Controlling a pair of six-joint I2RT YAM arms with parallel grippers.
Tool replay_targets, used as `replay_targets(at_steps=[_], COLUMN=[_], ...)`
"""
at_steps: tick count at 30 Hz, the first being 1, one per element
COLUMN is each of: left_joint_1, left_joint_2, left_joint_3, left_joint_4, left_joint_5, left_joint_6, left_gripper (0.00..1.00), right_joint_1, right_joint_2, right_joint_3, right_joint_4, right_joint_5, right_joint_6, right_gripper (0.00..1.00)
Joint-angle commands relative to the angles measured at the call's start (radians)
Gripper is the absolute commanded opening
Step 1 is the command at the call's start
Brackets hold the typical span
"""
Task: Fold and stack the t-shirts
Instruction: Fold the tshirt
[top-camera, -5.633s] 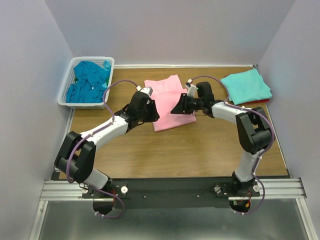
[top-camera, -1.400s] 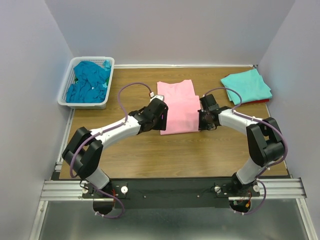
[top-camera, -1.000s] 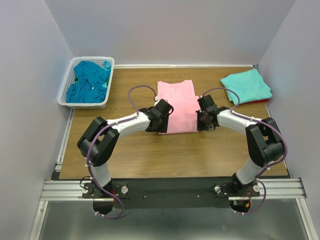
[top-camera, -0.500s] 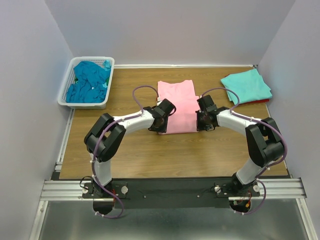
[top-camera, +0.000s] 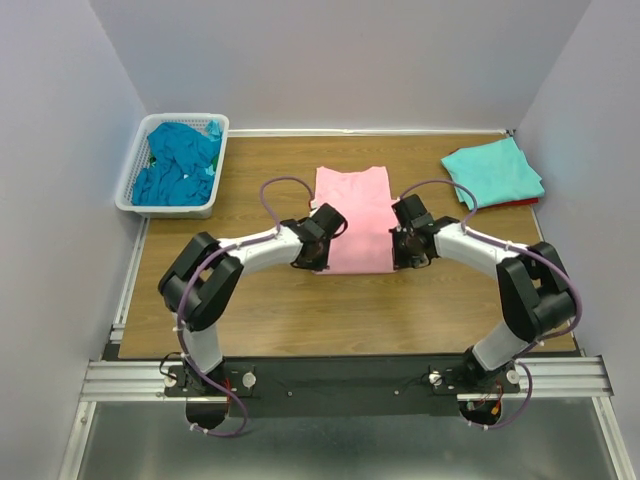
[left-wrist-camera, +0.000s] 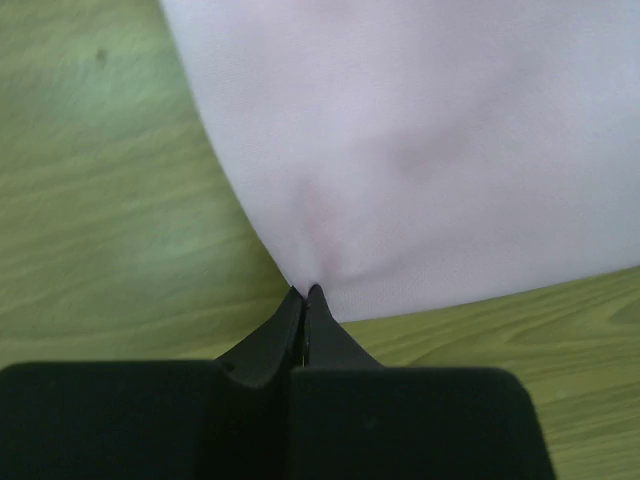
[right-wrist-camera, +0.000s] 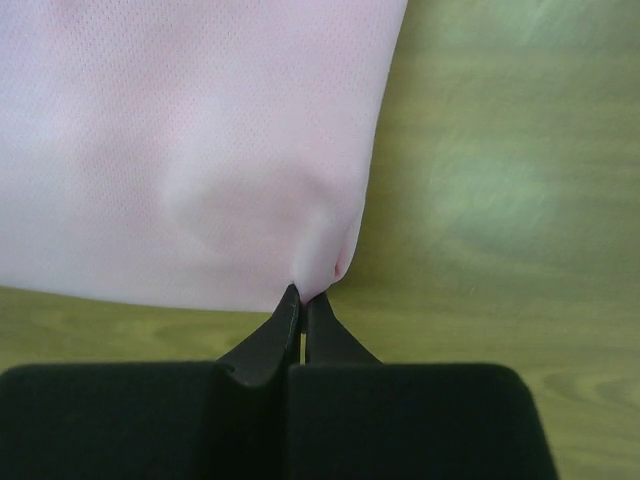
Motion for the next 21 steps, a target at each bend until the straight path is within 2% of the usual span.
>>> replay_targets(at_steps=[1, 4, 8, 11, 13, 15, 17, 19, 20, 21], left_joint_1=[-0.02, -0.06, -0.173, -0.306, -0.38, -0.383, -0.339, -0.249, -0.141, -0.099], left_joint_2=[-0.121, -0.246, -0.423, -0.604, -0.661, -0.726, -0.752, -0.749, -0.741, -0.722], left_joint_3=[-0.128, -0.197, -0.257, -0.293, -0.316, -0.316, -0.259, -0.213, -0.205, -0.202], left_joint_4=[-0.123, -0.193, -0.319, -0.391, -0.411, -0.405, -0.387, -0.353, -0.339, -0.325], left_joint_5=[0.004, 0.004, 0.051, 0.131, 0.195, 0.233, 0.215, 0.223, 0.241, 0.243], left_joint_6=[-0.002, -0.017, -0.089, -0.209, -0.295, -0.3, -0.26, -0.19, -0.127, -0.096], left_gripper=[0.0, 0.0, 0.0, 0.0, 0.0, 0.0, 0.0, 0.0, 0.0, 0.0], right_joint_1=[0.055, 0.091, 0.22, 0.291, 0.303, 0.303, 0.303, 0.3, 0.288, 0.274], right_joint_2=[-0.102, -0.22, -0.375, -0.5, -0.557, -0.588, -0.55, -0.5, -0.469, -0.39], right_joint_3=[-0.048, -0.076, -0.088, -0.09, -0.065, -0.01, 0.123, 0.249, 0.284, 0.324], right_joint_4=[-0.174, -0.273, -0.481, -0.597, -0.647, -0.705, -0.742, -0.747, -0.745, -0.745], right_joint_5=[-0.046, -0.127, -0.164, -0.245, -0.293, -0.278, -0.169, -0.031, -0.011, -0.005], right_joint_6=[-0.008, 0.026, 0.124, 0.202, 0.236, 0.232, 0.224, 0.202, 0.181, 0.135], right_gripper=[0.01, 0.01, 0.01, 0.01, 0.01, 0.01, 0.01, 0.01, 0.01, 0.01])
